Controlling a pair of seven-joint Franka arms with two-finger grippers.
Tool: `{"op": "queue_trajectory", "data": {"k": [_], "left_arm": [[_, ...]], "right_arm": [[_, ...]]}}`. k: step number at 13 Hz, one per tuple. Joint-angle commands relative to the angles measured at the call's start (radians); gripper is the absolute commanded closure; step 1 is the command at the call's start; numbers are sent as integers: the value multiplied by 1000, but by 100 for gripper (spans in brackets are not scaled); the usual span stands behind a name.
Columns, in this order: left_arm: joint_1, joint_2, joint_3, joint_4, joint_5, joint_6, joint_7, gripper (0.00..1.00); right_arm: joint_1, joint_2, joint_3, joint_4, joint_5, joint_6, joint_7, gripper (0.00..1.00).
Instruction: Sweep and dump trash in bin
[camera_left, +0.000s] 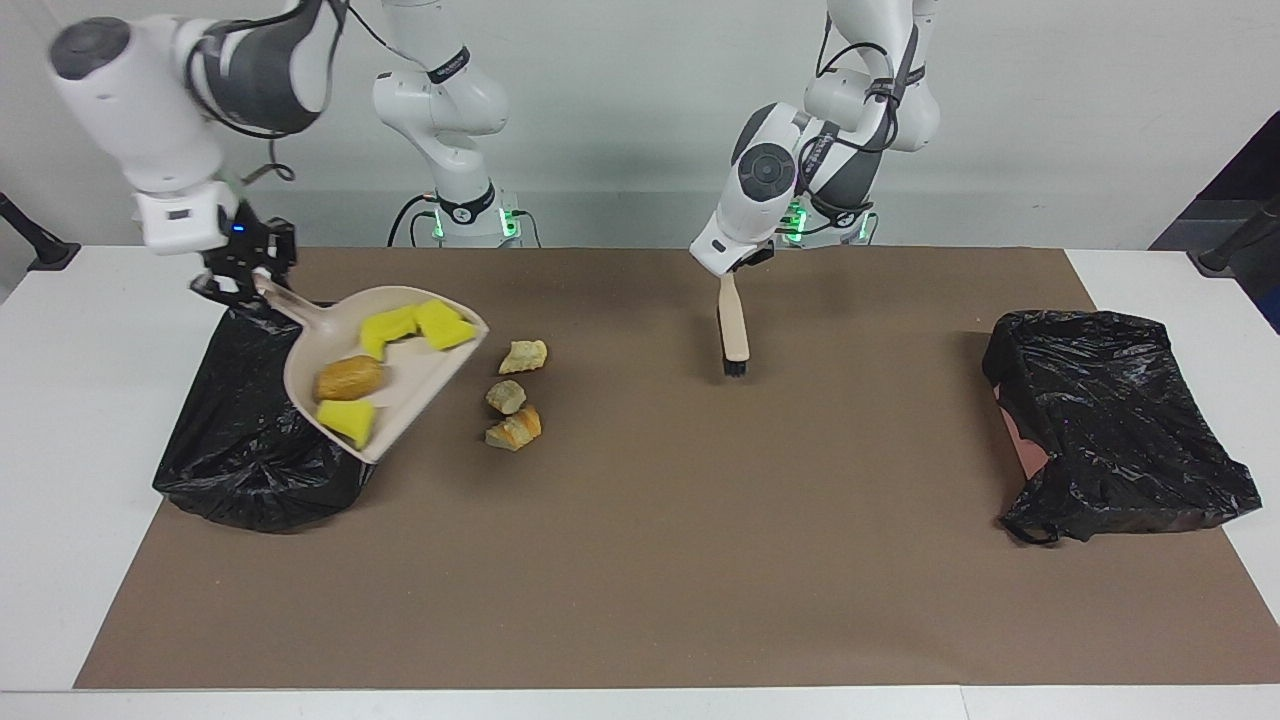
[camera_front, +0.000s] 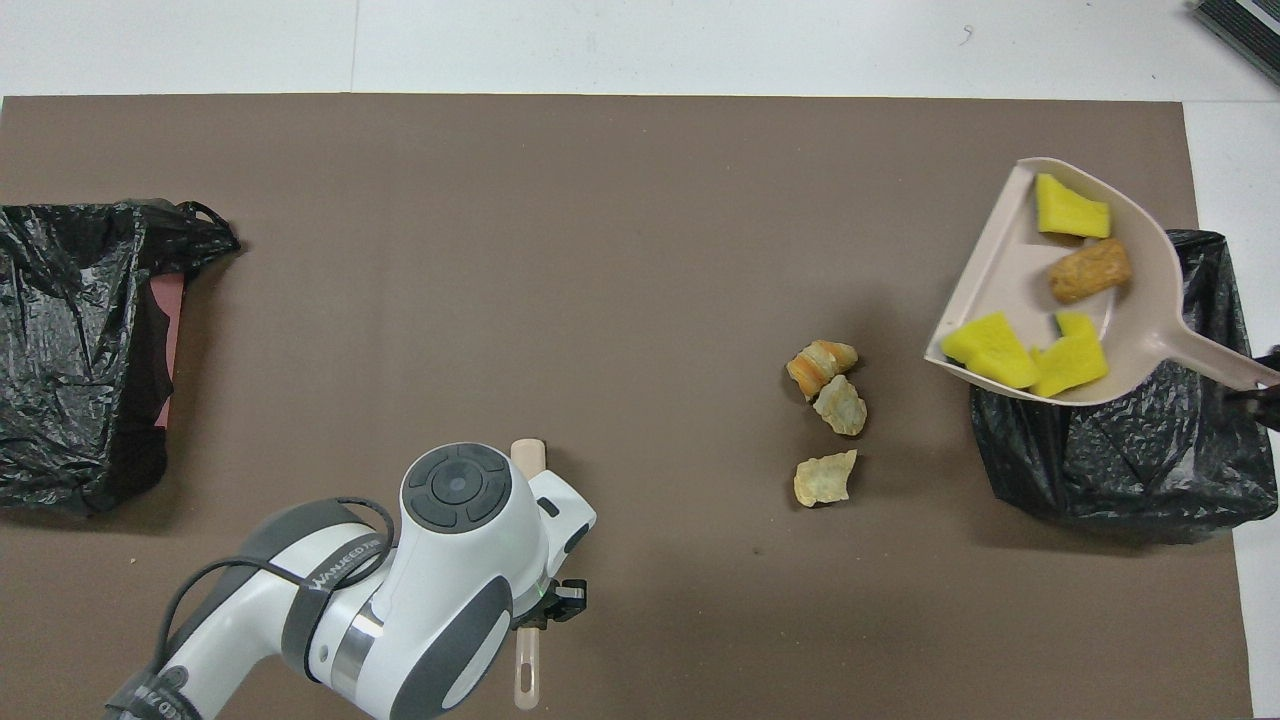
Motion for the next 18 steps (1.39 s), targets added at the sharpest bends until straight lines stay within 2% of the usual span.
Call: {"op": "queue_trajectory", "data": {"k": [1,2,3,4,5,7,10,12,14,16,18], "left_arm": [[-45,-44,16,-102,-46,104,-12,100],[-45,-44,18,-108,-78,121,-9,100],[-47,-44,18,-108,-82,125,-7,89],[-48,-44,18,-108,-82,122,-4,10],[-51,-36,18,-96,-82,120,-10,0],[-36,-18,23,-65,-83,109,-6,0],[-3,-4,29,-12,-70,108,-9,0],[83,5,29,28,-42,97,-6,0],[186,28,29,91,-10,108,-6,0],[286,80,27,178,33,108,8,0],[329,125,29,249,94,112,121,0]], "right_arm": [[-95,35,7,72,-107,-2,-137,100],[-112,45,7,75,-165,15,-177,100],[-124,48,7,75,-216,53,-221,100],[-132,47,5,73,-259,134,-278,100],[-144,51,5,69,-284,180,-329,100],[-157,85,5,67,-328,249,-393,100],[-135,102,7,46,-482,285,-418,100],[-129,102,13,14,-572,366,-443,100],[-115,117,16,3,-649,388,-459,100],[-83,121,17,3,-721,411,-501,100],[-60,121,19,3,-761,411,-557,100]]}}
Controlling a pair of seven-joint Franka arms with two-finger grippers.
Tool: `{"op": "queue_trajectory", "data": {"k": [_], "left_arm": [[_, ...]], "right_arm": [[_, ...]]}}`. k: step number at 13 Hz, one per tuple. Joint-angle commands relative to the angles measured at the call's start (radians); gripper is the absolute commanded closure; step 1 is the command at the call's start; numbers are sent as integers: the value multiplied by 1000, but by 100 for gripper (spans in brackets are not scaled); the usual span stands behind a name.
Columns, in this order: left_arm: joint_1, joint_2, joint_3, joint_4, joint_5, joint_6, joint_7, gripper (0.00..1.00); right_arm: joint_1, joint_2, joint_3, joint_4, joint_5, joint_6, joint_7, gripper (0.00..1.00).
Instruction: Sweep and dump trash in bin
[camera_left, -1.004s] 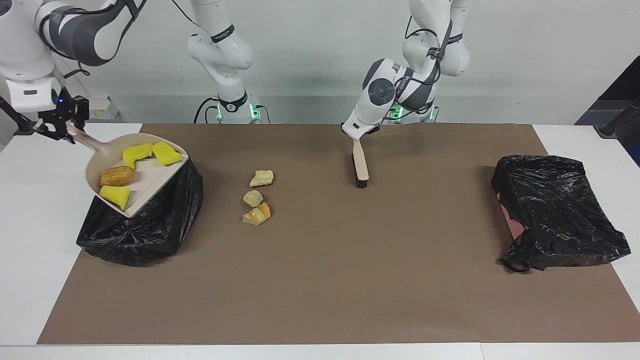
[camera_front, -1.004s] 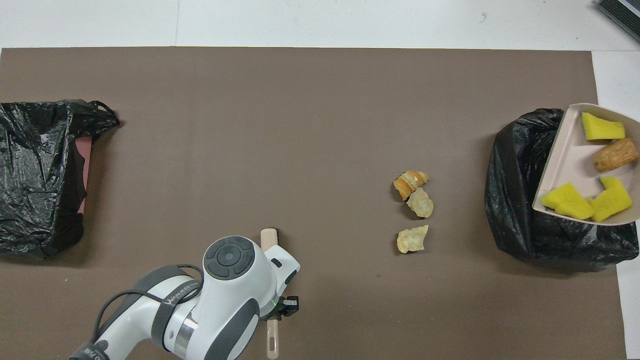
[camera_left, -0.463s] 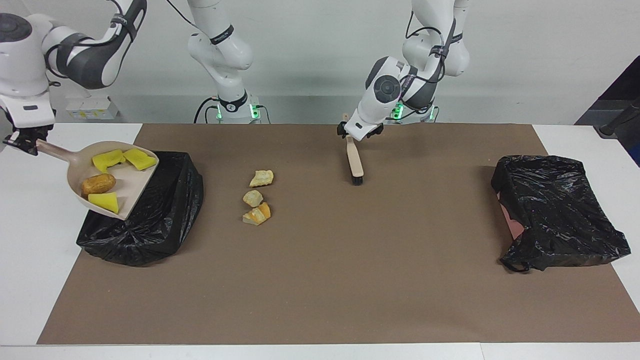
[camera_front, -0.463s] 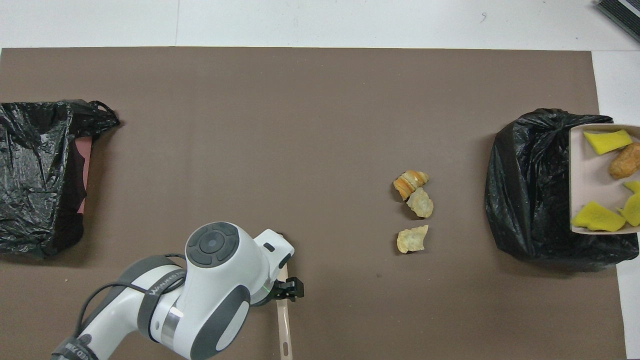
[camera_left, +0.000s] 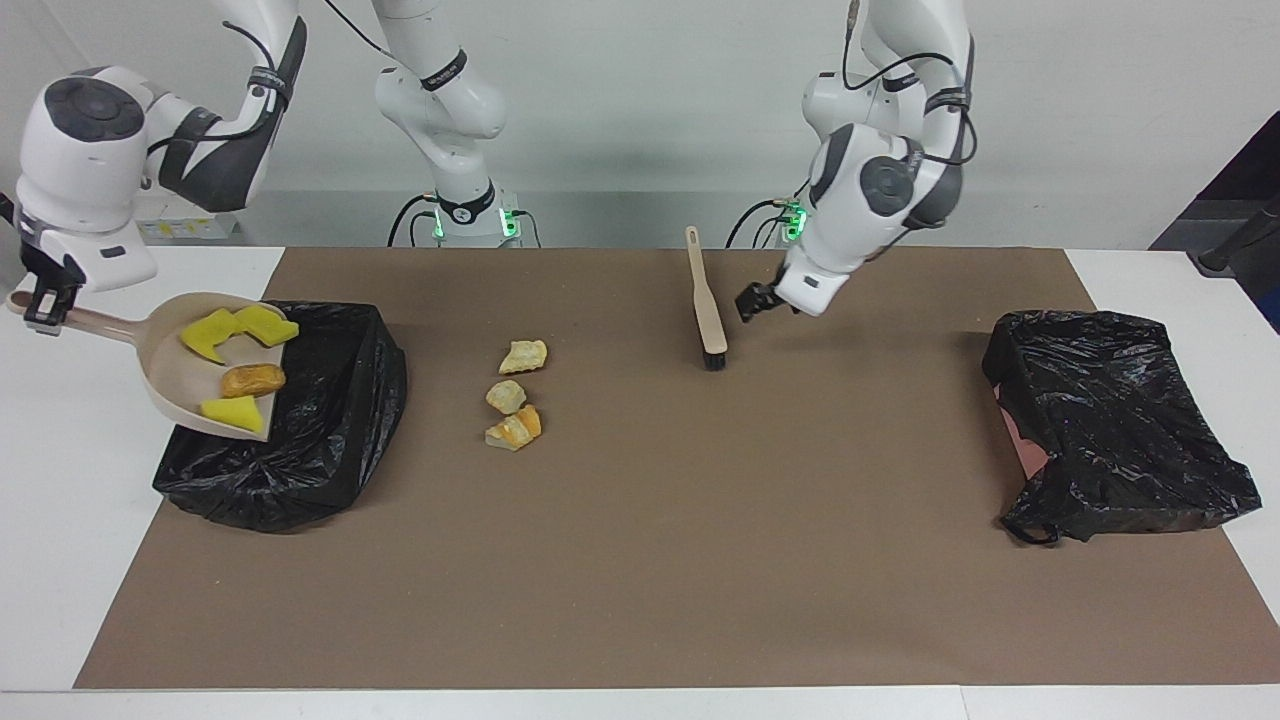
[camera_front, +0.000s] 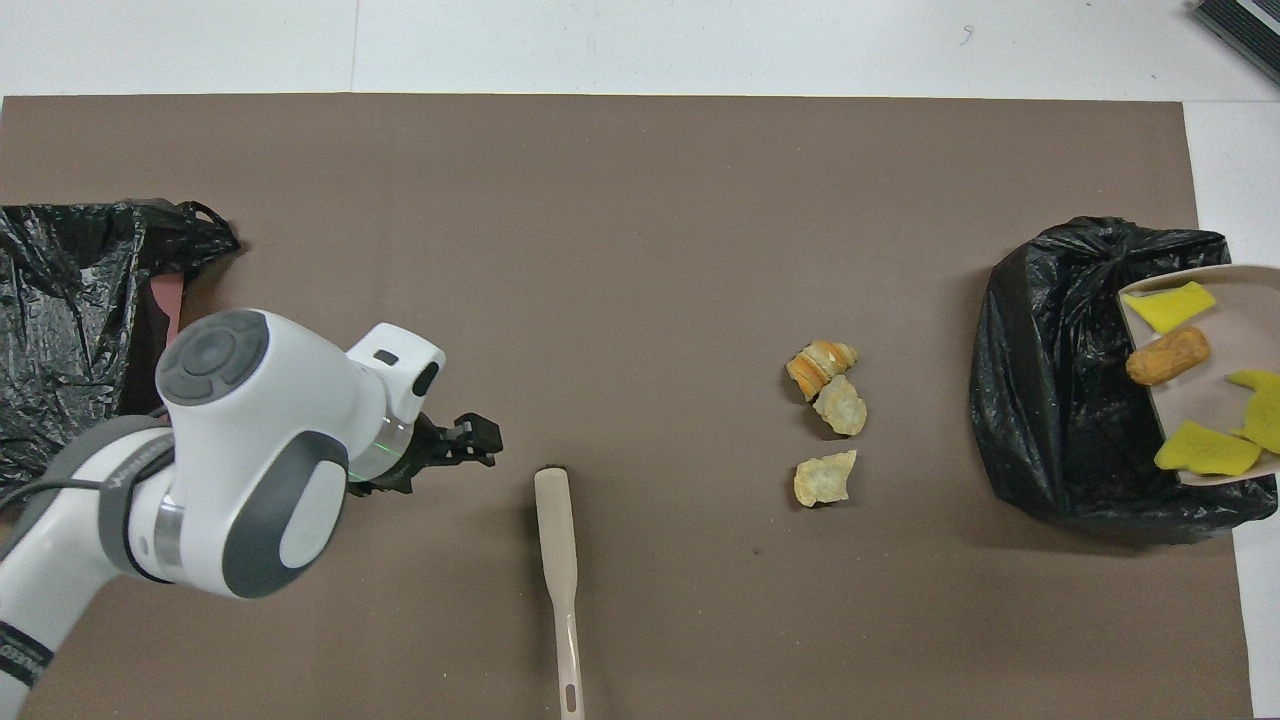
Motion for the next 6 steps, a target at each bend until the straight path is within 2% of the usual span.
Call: {"op": "queue_trajectory", "data": {"k": [1,6], "left_arm": [[80,92,-11,128,66,1,145,0],[255,126,-11,292,75,5,432,0]], "right_arm": [[30,-9,4,-11,-67,20,-109,100],[42,-2,5,-12,-135,105,-235,100]]}}
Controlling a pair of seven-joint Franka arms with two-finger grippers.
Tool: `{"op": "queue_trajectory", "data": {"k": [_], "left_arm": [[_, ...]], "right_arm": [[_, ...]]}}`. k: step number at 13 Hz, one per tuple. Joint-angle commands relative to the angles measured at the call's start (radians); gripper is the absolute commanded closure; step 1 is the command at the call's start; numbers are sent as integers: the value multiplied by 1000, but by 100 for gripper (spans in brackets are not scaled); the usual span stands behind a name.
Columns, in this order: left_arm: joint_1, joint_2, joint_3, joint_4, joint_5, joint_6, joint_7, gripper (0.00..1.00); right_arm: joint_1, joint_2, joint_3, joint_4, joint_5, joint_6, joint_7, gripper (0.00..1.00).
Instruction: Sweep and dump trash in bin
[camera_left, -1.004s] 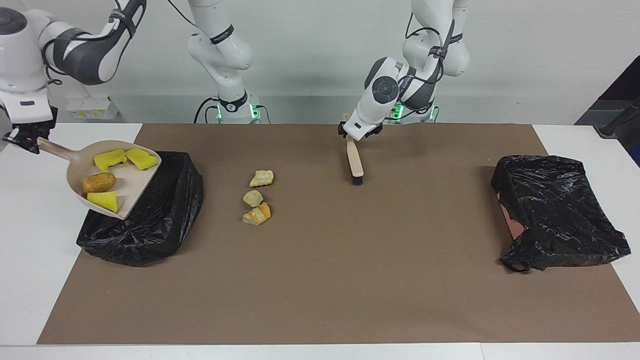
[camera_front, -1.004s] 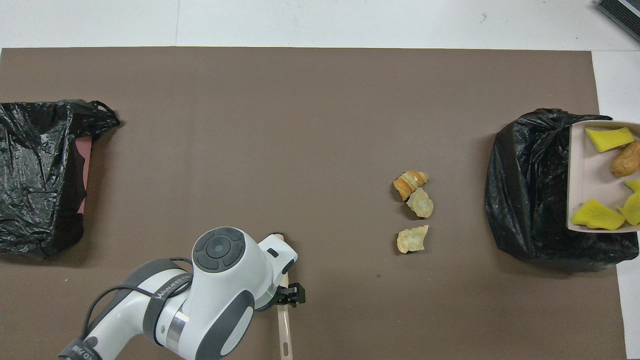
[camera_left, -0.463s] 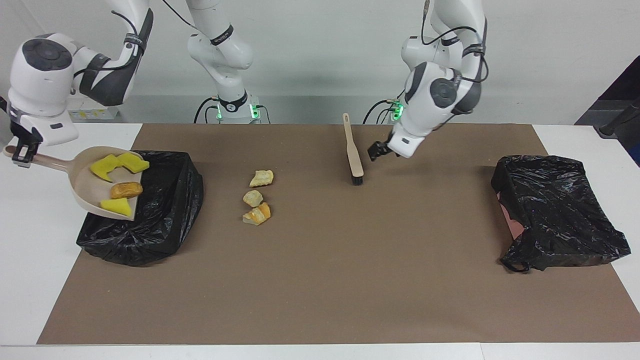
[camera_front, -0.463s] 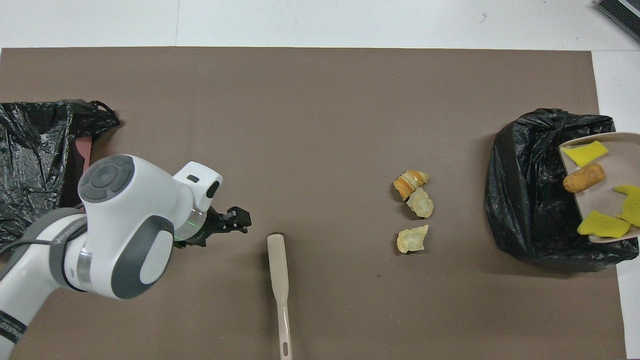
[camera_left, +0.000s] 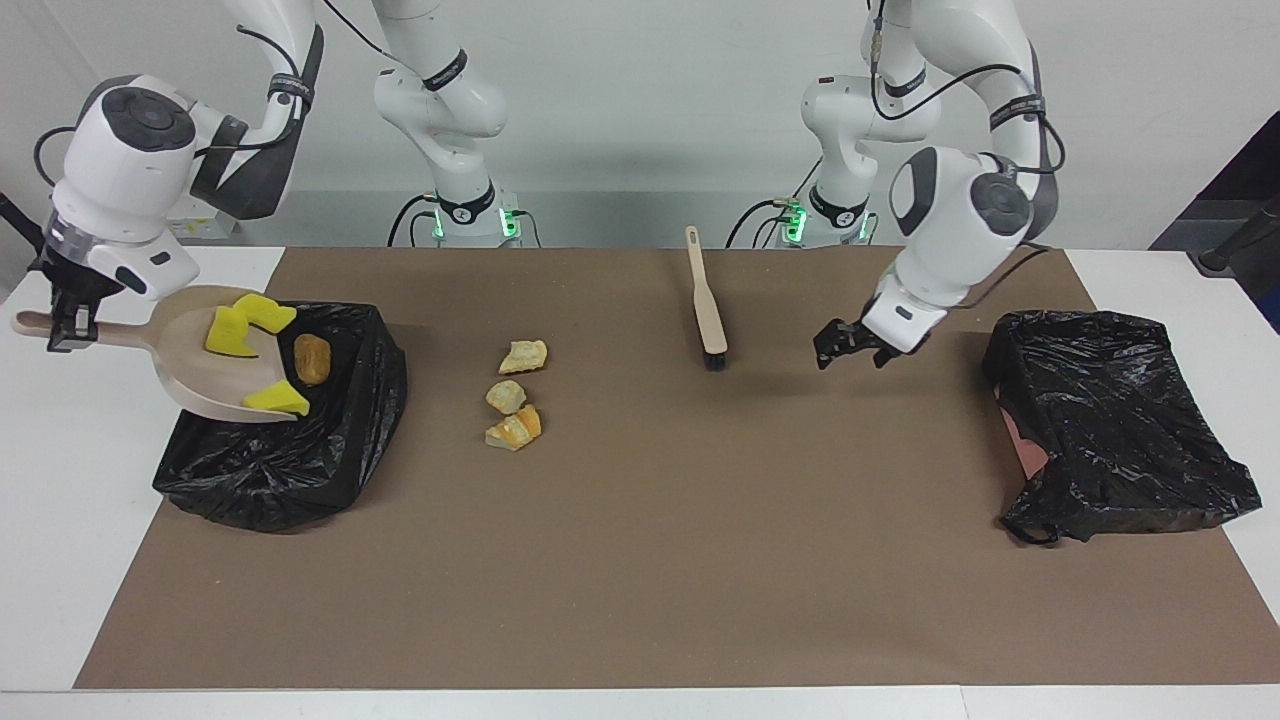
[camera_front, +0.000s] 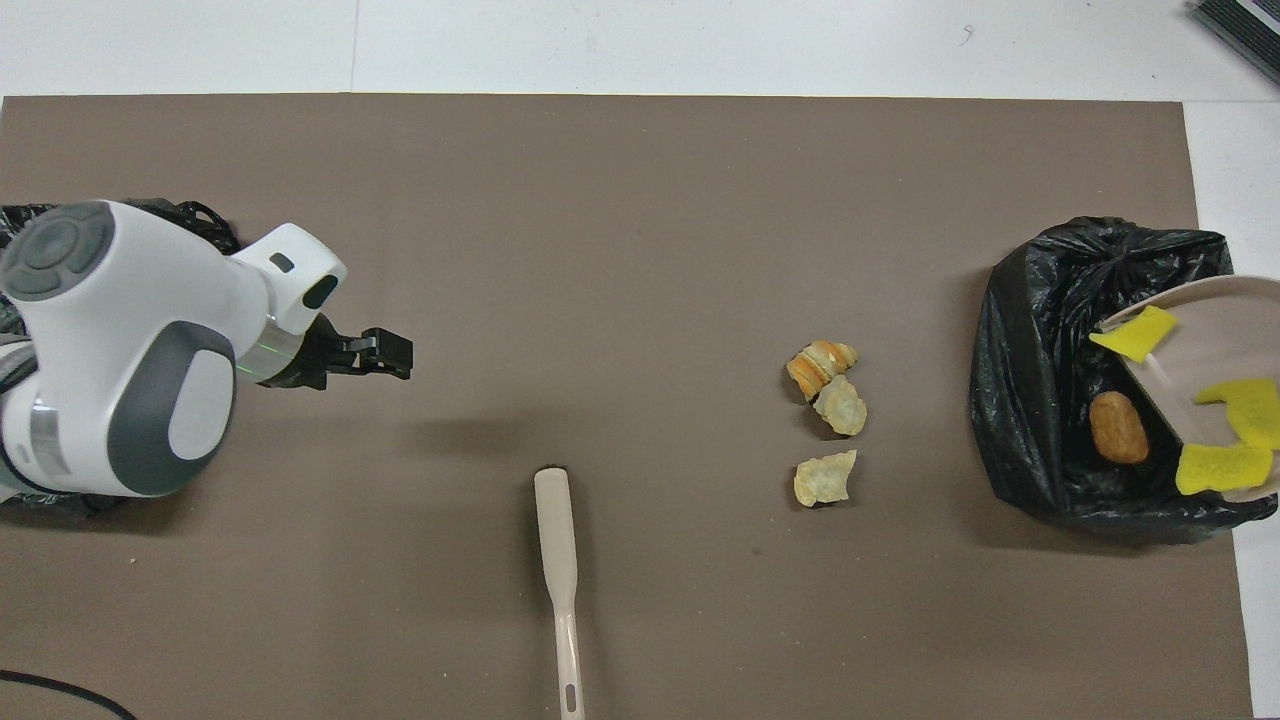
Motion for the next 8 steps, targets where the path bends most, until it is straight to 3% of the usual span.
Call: {"op": "queue_trajectory", "data": {"k": [1,5,8], "left_arm": [[92,35,-12,118,19,-10,111,0],[134,37,-10,220,161,-38,222,0],[137,25,-7,303,180,-195,214,0]], "right_arm": [[9,-5,3,-11,-69,31,-29,100],[26,-27,3,-34,-191,11,127,100],[35,-76,3,-43,-205,-30,117,100]]}}
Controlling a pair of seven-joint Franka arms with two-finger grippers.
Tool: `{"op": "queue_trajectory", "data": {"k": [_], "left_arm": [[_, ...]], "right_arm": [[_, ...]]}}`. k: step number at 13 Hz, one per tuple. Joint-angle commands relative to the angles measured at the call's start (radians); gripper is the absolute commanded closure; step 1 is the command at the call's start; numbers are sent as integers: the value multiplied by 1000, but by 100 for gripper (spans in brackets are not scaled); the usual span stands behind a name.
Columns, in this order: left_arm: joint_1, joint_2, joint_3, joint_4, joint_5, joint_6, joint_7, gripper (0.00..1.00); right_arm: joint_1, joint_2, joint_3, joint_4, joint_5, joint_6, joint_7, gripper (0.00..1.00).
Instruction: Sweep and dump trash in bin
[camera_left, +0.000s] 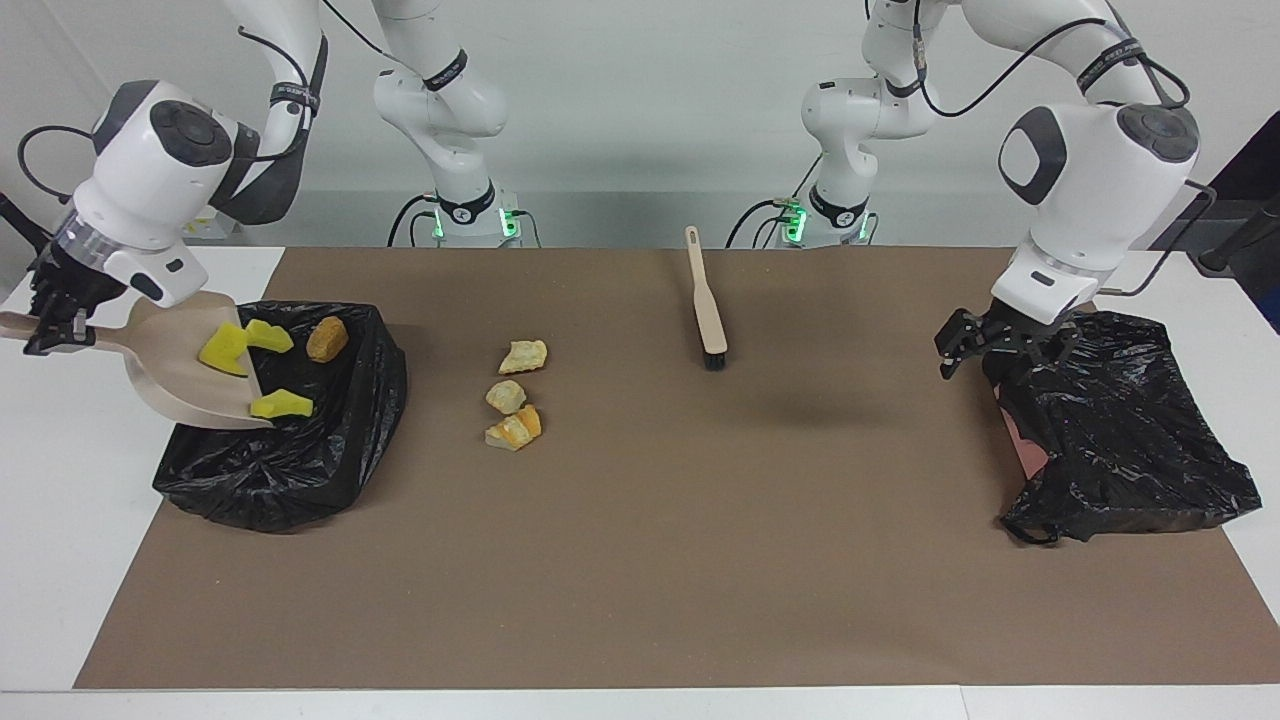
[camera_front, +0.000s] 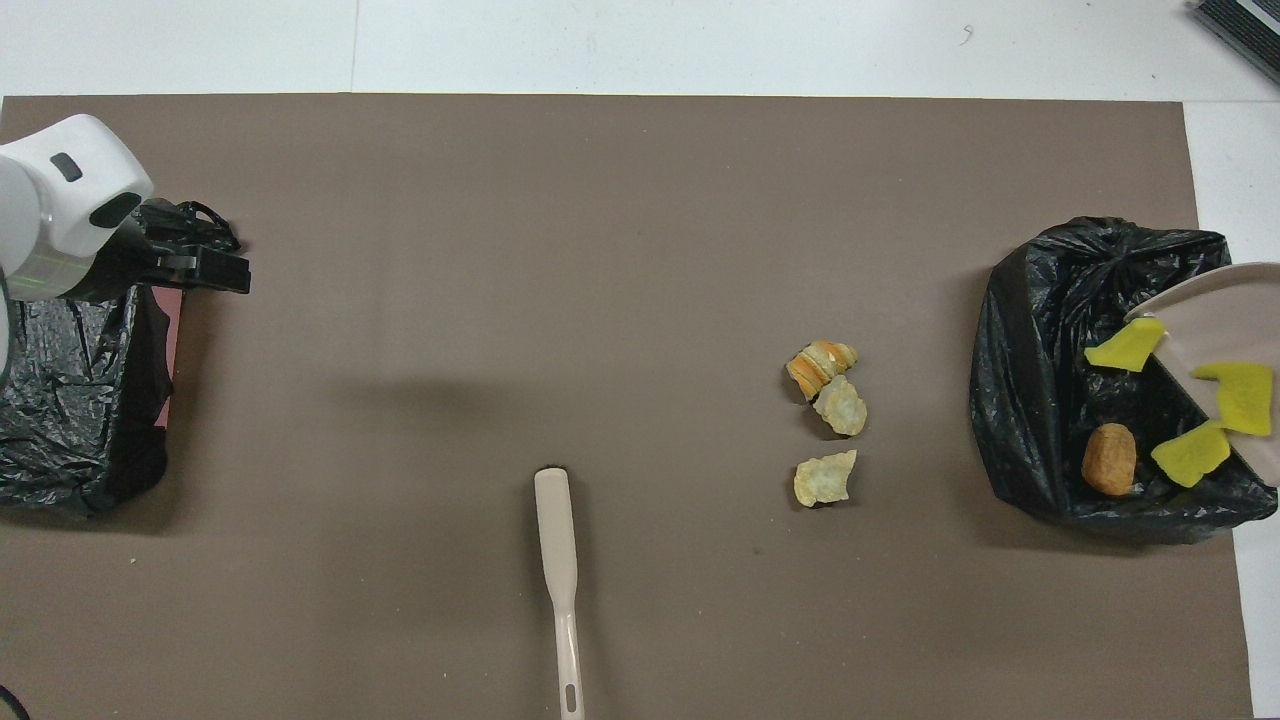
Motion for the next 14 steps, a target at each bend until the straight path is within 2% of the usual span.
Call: {"op": "queue_trajectory", "data": {"k": [1,3,5,6,9,10,12,14], "left_arm": [[13,11,8,103,22,-150,4,0],[14,11,13,164,19,-274,-3,0],[13,-15,21,174,16,-351,-42,0],[13,-44,18,172,11,-363,-52,0],[11,-47,19,175,20,-417,-65,0],[13,-47,22,177,22,-428,-57,0],[31,-54,19,175,28,-422,-47,0],[31,-75,13,152,26,-403,-22,0]], "right_arm": [[14,-85,3,-43,-36,-80,14,100],[14,-131,6,-86,-36,-111,34,100],[14,-149,7,-83,-37,-125,37,100],[14,-156,7,-79,-40,-125,46,100],[14,-166,38,-96,-105,-122,129,100],[16,-180,41,-117,-112,-118,149,100],[19,-218,47,-189,-218,-101,235,100],[27,-264,47,-255,-250,-90,264,100]]}}
